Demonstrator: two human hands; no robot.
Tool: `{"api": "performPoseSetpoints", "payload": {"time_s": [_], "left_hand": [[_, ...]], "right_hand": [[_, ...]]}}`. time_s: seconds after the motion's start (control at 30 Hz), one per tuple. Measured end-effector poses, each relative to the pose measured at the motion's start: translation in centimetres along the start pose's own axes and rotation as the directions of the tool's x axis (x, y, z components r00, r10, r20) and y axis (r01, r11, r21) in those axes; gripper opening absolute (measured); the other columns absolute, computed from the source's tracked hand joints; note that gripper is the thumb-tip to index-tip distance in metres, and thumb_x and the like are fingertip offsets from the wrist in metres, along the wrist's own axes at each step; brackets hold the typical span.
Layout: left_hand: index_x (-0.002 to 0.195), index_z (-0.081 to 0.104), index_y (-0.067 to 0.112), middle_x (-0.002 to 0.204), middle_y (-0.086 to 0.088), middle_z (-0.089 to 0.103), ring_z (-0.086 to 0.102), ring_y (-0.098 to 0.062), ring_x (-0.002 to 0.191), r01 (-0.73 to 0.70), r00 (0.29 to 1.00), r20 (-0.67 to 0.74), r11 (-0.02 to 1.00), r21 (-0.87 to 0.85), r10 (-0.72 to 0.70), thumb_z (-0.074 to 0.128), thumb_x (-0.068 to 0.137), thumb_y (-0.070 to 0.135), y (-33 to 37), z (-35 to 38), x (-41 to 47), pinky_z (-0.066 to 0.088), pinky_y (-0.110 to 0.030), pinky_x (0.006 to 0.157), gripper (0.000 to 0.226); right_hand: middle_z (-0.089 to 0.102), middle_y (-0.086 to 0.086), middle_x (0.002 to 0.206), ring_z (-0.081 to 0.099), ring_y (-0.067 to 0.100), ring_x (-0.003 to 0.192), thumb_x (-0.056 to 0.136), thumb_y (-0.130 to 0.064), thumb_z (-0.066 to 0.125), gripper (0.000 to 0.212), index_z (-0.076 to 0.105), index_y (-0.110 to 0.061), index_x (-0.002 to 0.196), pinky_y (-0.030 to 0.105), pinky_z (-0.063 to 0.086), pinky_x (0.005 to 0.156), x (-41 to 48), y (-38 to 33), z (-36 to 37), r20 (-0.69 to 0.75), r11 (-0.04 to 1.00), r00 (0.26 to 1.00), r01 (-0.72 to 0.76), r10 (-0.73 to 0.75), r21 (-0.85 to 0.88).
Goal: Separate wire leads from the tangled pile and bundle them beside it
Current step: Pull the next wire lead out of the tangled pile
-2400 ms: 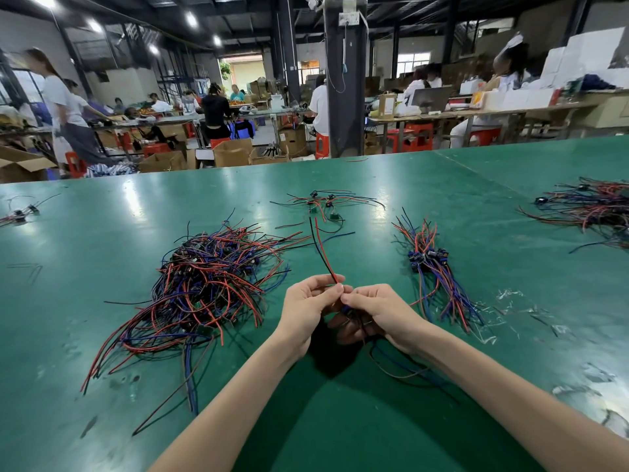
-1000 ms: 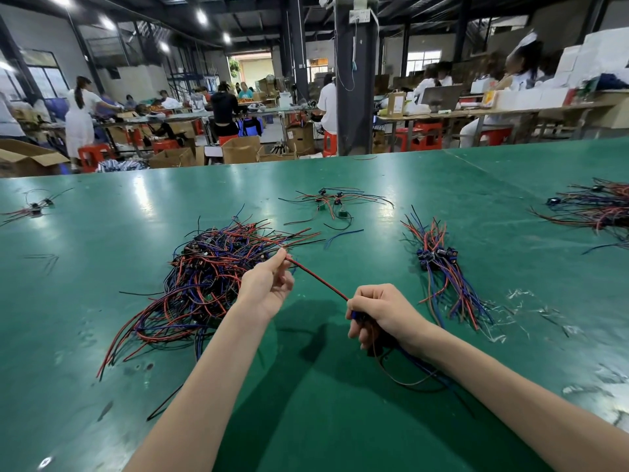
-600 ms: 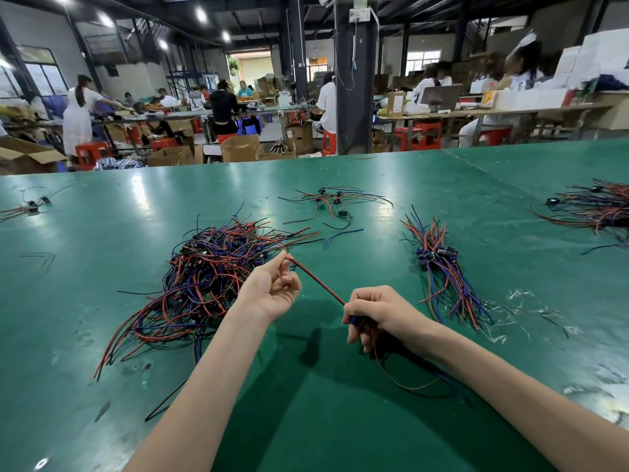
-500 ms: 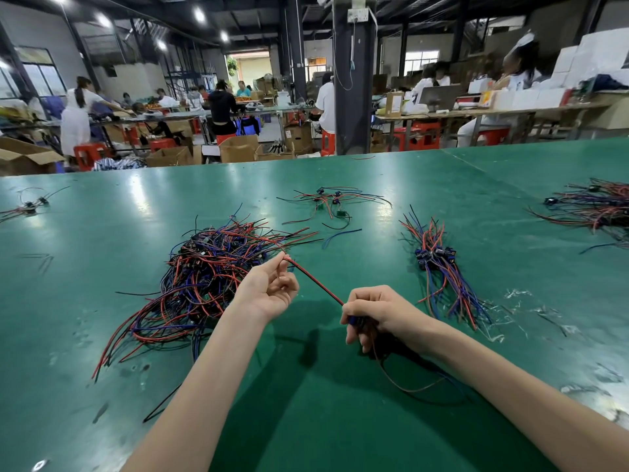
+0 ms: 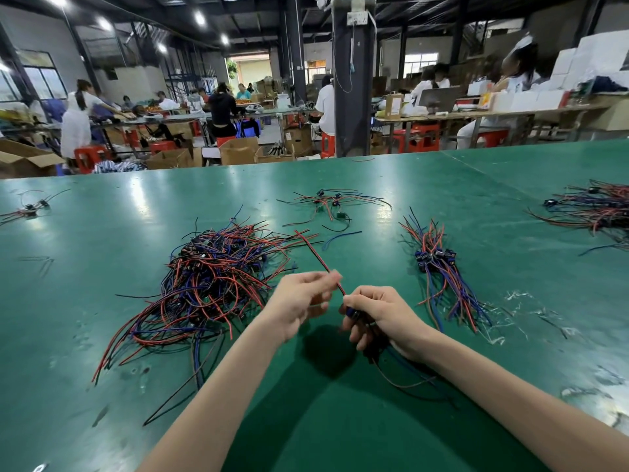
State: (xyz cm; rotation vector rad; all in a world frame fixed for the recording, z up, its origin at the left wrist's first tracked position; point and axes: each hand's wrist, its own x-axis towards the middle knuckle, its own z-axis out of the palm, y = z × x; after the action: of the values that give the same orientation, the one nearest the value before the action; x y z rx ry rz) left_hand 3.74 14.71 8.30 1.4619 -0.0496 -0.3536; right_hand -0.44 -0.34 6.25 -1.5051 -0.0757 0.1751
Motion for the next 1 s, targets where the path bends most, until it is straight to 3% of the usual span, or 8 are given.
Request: {"api": "performPoseSetpoints", "payload": {"time_s": [0.1,0.2,0.3,0.67,0.83,1.0], "left_hand": [[0.085,0.069,0.012,0.063,0.004,0.061,0.051,-0.004,0.054,-0.042,0.998,0.042,0.986,0.160,0.036,0.068,0.086,0.016,-1.1,1.1,-0.3,0.041,-0.013,0.052,0.005],[0.081,0.069,0.006,0.063,-0.002,0.058,0.047,-0.007,0.053,-0.093,0.996,0.010,0.986,0.140,0.092,0.069,0.084,0.012,-1.2,1.2,-0.2,0.039,-0.015,0.055,0.007],[0.079,0.069,-0.001,0.061,-0.007,0.053,0.041,-0.010,0.051,-0.123,0.992,-0.027,0.990,0.075,0.125,0.070,0.082,0.008,-1.2,1.2,-0.1,0.036,-0.018,0.055,0.009],[0.075,0.065,-0.002,0.048,-0.001,0.059,0.049,-0.004,0.038,-0.027,0.986,-0.163,0.942,-0.334,-0.029,0.062,0.087,0.002,0.6,-1.1,1.0,0.044,-0.012,0.041,0.013],[0.053,0.069,0.003,0.043,0.000,0.055,0.048,-0.003,0.034,0.075,0.981,-0.122,0.875,-0.477,-0.151,0.060,0.089,0.008,1.1,-2.4,1.6,0.044,-0.013,0.038,0.038],[0.051,0.068,-0.002,0.044,-0.001,0.054,0.047,-0.005,0.033,0.147,0.969,-0.066,0.775,-0.614,-0.236,0.058,0.091,0.007,1.0,-2.8,1.7,0.042,-0.011,0.038,0.042]], "right_hand": [[0.061,0.011,0.052,0.054,0.016,0.036,0.096,-0.006,0.049,0.024,0.055,-0.002,0.073,0.022,0.044,0.033,0.0,0.0,0.0,-0.029,1.000,1.000,0.013,-0.012,0.011],[0.062,0.012,0.053,0.053,0.016,0.036,0.096,-0.007,0.049,0.024,0.055,-0.002,0.073,0.022,0.045,0.033,0.0,0.0,0.0,-0.029,1.000,1.000,0.012,-0.012,0.011],[0.061,0.012,0.054,0.054,0.016,0.038,0.095,-0.008,0.050,0.023,0.055,-0.003,0.073,0.023,0.045,0.034,0.0,-0.2,0.2,-0.025,1.000,1.000,0.017,-0.017,0.016],[0.066,0.014,0.063,0.056,0.016,0.044,0.090,-0.007,0.054,0.015,0.057,-0.006,0.075,0.023,0.047,0.039,-0.4,-0.6,0.5,0.053,0.999,0.999,0.011,-0.009,-0.036],[0.067,0.015,0.065,0.056,0.016,0.046,0.091,-0.007,0.054,0.015,0.058,-0.006,0.076,0.024,0.048,0.039,-0.4,-0.8,0.4,0.071,0.998,0.997,0.023,-0.019,-0.057],[0.067,0.014,0.065,0.056,0.017,0.046,0.092,-0.007,0.053,0.017,0.058,-0.007,0.076,0.024,0.048,0.040,-0.3,-0.7,0.5,0.086,0.996,0.996,0.026,-0.019,-0.081]]}}
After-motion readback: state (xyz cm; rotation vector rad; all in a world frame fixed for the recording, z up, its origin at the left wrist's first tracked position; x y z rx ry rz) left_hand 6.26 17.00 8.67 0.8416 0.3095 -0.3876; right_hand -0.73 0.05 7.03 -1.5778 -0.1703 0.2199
